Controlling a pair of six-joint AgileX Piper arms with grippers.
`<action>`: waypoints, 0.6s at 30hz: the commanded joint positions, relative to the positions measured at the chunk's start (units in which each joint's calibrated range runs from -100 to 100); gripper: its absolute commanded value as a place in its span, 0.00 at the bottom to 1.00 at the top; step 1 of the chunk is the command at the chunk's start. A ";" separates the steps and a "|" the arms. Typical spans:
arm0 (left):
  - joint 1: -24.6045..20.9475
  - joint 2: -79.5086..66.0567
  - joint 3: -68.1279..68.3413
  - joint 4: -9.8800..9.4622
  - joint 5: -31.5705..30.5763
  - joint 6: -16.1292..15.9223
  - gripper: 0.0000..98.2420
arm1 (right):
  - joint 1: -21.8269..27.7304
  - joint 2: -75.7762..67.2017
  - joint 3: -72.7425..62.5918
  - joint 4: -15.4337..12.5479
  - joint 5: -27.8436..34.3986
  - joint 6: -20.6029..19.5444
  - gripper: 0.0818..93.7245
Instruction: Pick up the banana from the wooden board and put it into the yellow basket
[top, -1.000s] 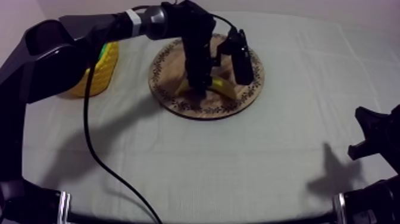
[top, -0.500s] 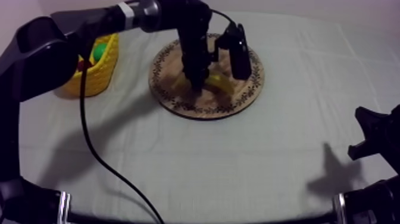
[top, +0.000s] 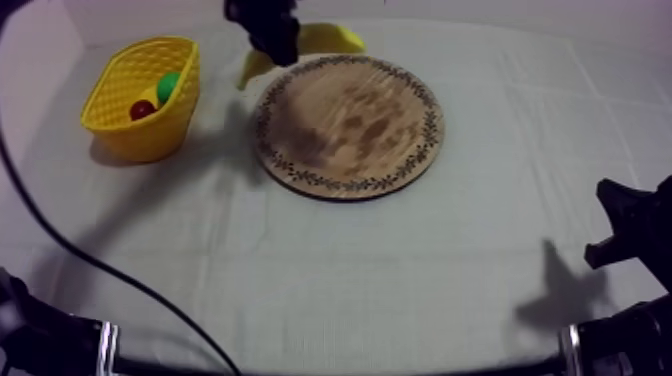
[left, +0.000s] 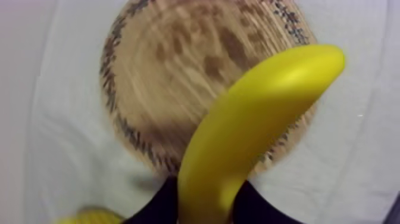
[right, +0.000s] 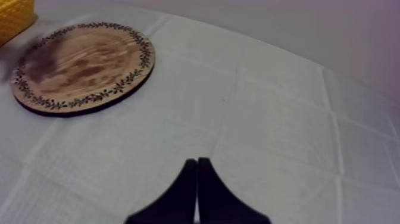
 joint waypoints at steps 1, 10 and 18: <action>-0.86 -9.30 6.22 0.05 0.43 4.48 0.24 | 0.00 0.00 -0.03 0.00 0.04 0.02 0.00; -8.70 -20.67 9.00 0.83 0.93 14.79 0.24 | 0.00 0.00 -0.03 0.00 0.04 0.02 0.00; -15.74 -18.10 -0.47 -0.49 0.90 18.38 0.21 | 0.00 0.00 -0.03 0.00 0.04 0.03 0.00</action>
